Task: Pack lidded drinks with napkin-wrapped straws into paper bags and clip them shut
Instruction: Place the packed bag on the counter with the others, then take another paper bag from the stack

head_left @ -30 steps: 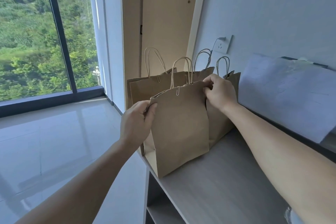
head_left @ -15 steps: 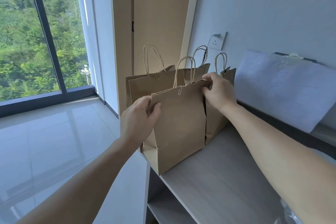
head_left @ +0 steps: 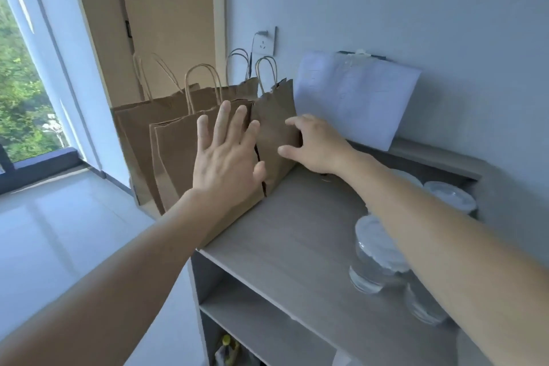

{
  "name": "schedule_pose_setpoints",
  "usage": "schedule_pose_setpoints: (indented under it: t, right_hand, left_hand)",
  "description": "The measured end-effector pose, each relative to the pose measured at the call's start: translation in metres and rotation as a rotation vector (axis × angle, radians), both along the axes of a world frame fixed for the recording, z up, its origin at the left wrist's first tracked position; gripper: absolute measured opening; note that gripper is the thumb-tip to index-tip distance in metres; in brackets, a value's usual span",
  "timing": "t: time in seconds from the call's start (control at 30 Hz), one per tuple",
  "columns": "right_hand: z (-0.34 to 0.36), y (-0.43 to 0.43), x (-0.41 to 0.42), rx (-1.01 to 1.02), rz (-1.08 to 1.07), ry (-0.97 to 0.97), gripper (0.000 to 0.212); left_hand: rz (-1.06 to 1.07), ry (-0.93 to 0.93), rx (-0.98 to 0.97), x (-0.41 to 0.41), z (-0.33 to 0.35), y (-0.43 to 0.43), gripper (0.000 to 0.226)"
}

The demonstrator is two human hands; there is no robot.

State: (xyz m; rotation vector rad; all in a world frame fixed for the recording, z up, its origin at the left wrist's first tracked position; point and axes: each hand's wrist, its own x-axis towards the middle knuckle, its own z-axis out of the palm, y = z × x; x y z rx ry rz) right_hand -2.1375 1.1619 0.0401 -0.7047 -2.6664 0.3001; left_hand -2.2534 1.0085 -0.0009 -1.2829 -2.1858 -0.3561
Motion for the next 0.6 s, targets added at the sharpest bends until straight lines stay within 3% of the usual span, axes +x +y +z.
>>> schedule_pose_setpoints:
  t: [0.1,0.3,0.6]
  right_hand:
    - [0.004,0.001,0.078,0.004,-0.089,-0.010,0.069]
    - [-0.001,-0.007,0.277,0.012,-0.346,0.009,0.069]
    - [-0.041,-0.056,0.551,-0.118,-0.737,-0.032,0.069]
  left_hand:
    - [-0.132,-0.095,-0.009,0.060,0.007,0.026,0.072]
    - [-0.415,-0.097,-0.060,0.225,0.015,0.068,0.069]
    - [-0.709,-0.166,-0.305,0.465,-0.014,0.103,0.074]
